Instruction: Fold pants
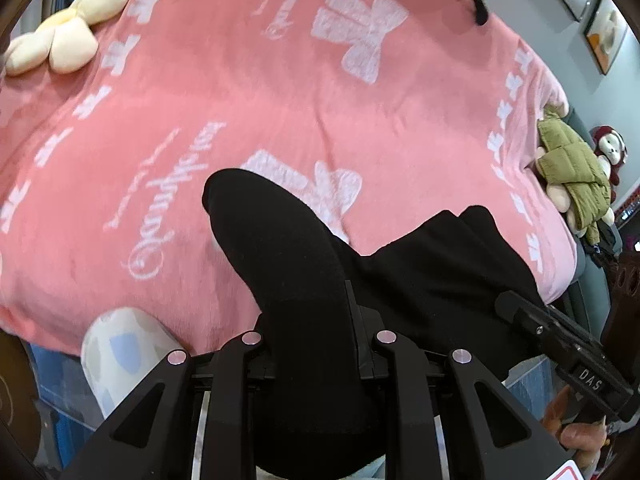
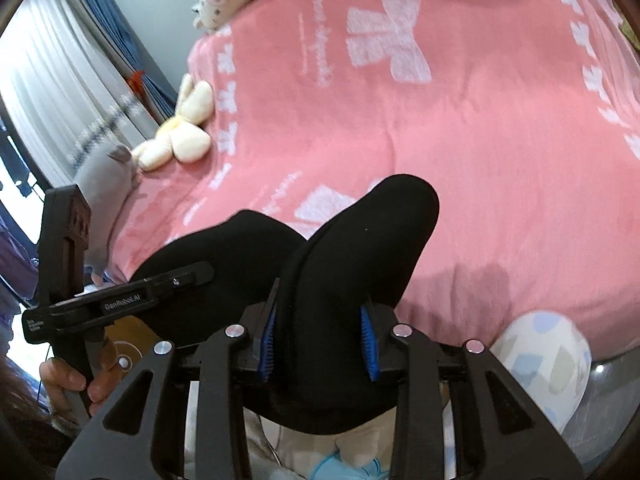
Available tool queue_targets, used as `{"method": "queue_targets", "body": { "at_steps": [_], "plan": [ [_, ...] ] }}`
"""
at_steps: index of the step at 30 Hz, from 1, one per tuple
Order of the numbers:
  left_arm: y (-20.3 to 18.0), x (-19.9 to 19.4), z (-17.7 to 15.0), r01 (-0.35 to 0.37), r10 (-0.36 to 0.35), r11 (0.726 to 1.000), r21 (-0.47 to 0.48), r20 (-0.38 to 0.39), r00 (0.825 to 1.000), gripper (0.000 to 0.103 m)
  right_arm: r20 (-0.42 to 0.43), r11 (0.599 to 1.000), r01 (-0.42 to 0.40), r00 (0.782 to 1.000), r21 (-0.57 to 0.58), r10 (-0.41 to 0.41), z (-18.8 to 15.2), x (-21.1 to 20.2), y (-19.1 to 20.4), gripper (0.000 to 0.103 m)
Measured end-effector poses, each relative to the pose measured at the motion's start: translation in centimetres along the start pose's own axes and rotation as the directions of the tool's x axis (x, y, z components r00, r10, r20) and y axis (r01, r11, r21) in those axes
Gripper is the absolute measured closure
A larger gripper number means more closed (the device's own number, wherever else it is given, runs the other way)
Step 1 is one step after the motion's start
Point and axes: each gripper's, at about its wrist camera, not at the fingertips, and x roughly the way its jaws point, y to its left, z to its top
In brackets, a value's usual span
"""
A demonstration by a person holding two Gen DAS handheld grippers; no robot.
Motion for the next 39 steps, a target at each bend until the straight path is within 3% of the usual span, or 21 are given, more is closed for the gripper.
{"method": "queue_targets", "body": {
  "at_steps": [10,24,30,39],
  "plan": [
    [-1.6,-2.8,4.6,-0.005,-0.005,0.997,0.071,0.134,0.991,0.085,0.154,0.999,0.000,0.988,-0.044,0.007,5.1,-1.7,0.8,0.071],
    [-3.9,-3.7,14.3,-0.054,0.000,0.985,0.167,0.309,0.951,0.085,0.322,0.992,0.011,0.946,-0.126,0.031,14.9,-0.8,0.8,0.071],
    [-3.8,-1.8,19.0,-0.072,0.003,0.981,0.178,0.360,0.933,0.085,0.353,0.990,0.001,0.934,-0.139,0.049,19.2,2.1,-0.7,0.071],
    [-1.3,4.1,25.8,-0.100,0.030,0.982,0.161,0.389,0.921,0.085,0.379,0.989,-0.029,0.922,-0.143,0.082,25.3,10.4,-4.3,0.071]
  ]
}}
